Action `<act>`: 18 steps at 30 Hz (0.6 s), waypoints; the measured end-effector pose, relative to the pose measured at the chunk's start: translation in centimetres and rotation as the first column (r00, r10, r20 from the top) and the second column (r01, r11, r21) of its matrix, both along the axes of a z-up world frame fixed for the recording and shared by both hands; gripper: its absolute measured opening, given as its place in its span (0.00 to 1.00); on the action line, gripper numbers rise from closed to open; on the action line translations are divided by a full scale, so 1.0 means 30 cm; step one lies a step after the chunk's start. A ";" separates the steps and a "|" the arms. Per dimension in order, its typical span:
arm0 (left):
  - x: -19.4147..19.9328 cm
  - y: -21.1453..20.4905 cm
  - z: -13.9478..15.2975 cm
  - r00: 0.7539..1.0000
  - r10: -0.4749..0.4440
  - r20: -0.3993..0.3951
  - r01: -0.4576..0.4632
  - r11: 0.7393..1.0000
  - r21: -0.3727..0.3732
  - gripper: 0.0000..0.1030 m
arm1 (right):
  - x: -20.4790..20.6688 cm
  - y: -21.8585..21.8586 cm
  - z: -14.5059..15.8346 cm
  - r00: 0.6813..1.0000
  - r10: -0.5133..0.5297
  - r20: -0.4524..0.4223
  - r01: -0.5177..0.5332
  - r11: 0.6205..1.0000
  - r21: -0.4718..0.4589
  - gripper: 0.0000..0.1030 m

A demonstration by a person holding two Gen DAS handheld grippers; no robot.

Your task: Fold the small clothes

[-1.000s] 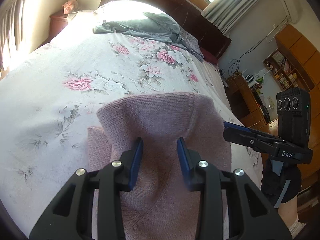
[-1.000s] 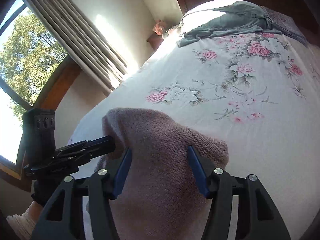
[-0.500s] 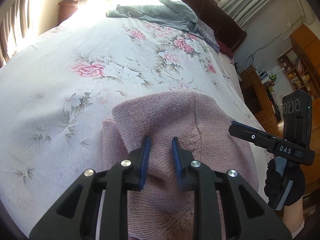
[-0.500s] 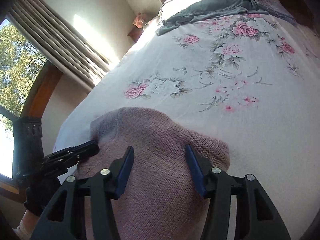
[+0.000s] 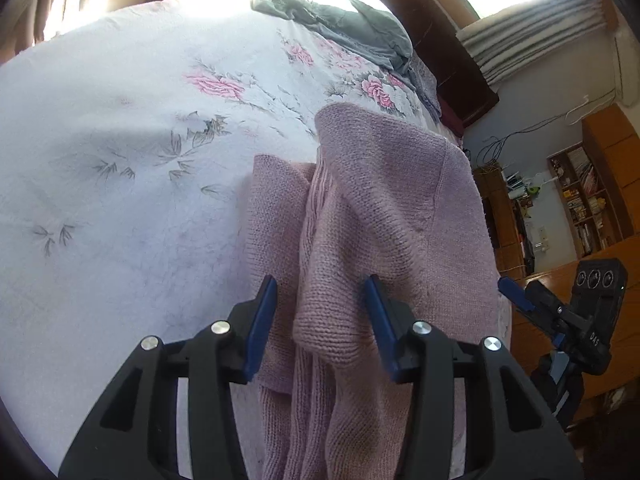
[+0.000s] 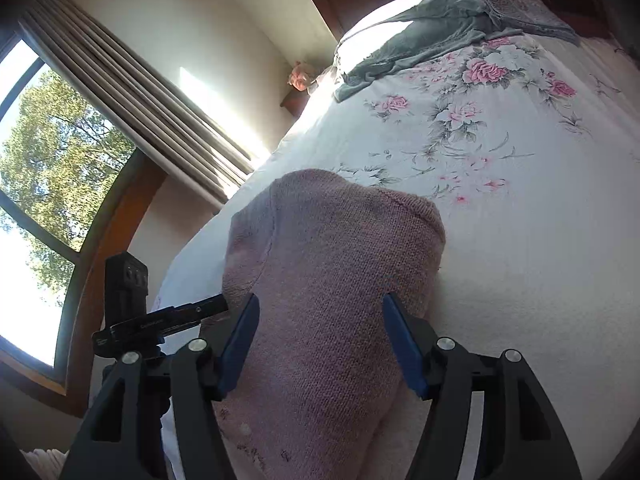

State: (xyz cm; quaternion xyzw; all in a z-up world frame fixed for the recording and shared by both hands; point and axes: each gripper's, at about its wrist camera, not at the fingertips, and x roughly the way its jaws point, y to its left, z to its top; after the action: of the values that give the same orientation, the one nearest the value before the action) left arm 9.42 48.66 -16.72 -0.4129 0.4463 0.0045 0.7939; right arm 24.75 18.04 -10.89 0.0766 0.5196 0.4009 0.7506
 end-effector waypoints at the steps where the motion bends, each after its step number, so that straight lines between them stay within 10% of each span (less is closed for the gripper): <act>1: -0.015 0.008 -0.012 0.999 0.019 0.031 -0.016 0.998 -0.067 0.16 | -0.008 -0.003 -0.012 1.000 -0.001 -0.011 0.001 1.000 0.001 0.63; 6: -0.157 -0.012 0.053 0.974 0.173 0.145 -0.170 0.985 -0.035 0.10 | -0.027 -0.014 -0.050 0.999 -0.002 -0.033 0.002 1.000 -0.004 0.63; 12: -0.153 -0.018 -0.028 0.984 0.161 0.075 -0.157 0.986 -0.058 0.16 | -0.037 0.001 -0.074 1.000 0.004 -0.027 -0.005 0.999 -0.044 0.65; 18: -0.148 0.033 0.027 0.992 0.096 0.079 -0.093 0.995 -0.046 0.66 | -0.045 -0.047 -0.066 0.998 0.007 -0.063 -0.008 1.000 -0.020 0.70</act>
State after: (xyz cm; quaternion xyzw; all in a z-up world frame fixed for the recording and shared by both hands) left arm 4.97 49.64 -15.90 -0.4500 0.3937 0.0162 0.8014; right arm 23.39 16.61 -12.88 0.0797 0.5473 0.3959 0.7331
